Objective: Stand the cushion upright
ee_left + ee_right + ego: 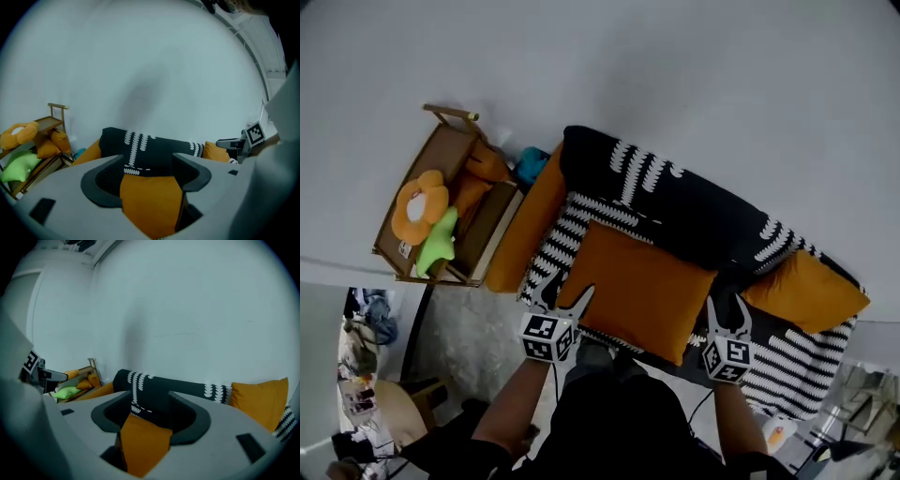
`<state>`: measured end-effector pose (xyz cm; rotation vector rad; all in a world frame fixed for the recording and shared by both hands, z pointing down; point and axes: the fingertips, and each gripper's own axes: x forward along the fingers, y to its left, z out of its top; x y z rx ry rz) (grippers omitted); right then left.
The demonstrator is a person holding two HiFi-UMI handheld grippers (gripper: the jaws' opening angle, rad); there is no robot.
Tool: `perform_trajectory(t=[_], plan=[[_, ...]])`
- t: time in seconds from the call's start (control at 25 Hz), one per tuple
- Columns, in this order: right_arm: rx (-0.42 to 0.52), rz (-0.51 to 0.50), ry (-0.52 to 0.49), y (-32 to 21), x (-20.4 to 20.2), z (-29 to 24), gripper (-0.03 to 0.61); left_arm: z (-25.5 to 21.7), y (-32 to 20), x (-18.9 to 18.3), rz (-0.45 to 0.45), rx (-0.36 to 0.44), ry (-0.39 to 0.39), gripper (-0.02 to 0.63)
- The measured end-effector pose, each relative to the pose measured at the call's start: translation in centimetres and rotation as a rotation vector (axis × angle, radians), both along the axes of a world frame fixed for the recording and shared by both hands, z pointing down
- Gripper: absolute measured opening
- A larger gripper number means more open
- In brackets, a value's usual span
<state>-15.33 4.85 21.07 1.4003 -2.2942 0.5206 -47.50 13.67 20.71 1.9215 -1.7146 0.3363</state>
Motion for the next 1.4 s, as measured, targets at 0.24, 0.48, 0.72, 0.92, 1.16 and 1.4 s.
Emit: perform_trajectory(t=[0.24,0.48,0.72,0.92,1.16,1.4], plan=[[-0.059,0.072,0.051,-1.2,0.2,3.4,0.263,3.7,-5.0,-0.4,0.107,-0.075,0.008,0.334],[-0.127,0.13,0.167,-2.3,1.0,11.1,0.271,11.1,-7.5,-1.2,0.197,-0.208,-0.01,0.353],[-0.316,0.191,0.159,0.1,1.7,19.8,0.29,19.8,-6.8,-3.2,0.171,-0.375,0.04,0.369],[-0.444,0.235,0.171,1.4,2.8,27.0,0.308,26.4,-6.3,-4.5,0.157,-0.46,0.038,0.376],[-0.549,0.303,0.086,4.4,4.2,30.6,0.357,31.6,-2.5,-5.0,0.171,-0.588,0.062,0.4],[-0.572,0.303,0.034,3.9,5.5,33.1,0.438,34.5,-2.3,-4.9,0.203,-0.582,0.112,0.451]])
